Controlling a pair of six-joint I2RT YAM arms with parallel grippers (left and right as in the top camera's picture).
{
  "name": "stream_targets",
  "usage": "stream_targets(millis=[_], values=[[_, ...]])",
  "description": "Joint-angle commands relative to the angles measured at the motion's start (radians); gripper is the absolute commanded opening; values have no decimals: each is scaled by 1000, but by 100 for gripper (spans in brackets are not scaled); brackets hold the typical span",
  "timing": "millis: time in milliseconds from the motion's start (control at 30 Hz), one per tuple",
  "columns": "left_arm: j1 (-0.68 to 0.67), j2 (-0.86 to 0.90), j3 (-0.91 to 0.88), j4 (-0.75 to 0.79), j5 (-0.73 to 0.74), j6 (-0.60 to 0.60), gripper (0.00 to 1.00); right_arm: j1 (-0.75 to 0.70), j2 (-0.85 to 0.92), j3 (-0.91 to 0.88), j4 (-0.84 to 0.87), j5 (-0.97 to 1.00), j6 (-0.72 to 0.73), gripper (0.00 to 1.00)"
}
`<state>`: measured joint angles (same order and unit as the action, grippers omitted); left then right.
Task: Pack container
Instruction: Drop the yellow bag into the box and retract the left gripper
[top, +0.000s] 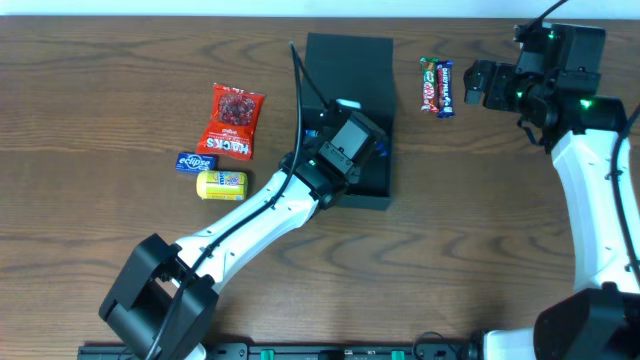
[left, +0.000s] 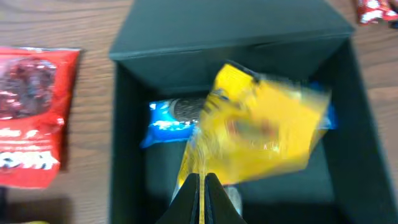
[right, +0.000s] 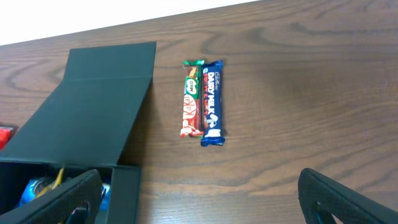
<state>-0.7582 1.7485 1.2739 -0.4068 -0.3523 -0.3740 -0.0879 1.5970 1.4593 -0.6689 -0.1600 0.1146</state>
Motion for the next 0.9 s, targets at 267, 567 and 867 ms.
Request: stream_targets(millis=[267, 567, 867], values=[[-3, -17, 37, 8, -66, -21, 29, -6, 5, 1, -30, -10, 1, 99], [125, -188, 94, 0, -157, -15, 34, 10, 5, 1, -130, -175, 1, 91], [554, -190, 87, -99, 346, 107, 73, 264, 21, -1, -162, -217, 180, 94]])
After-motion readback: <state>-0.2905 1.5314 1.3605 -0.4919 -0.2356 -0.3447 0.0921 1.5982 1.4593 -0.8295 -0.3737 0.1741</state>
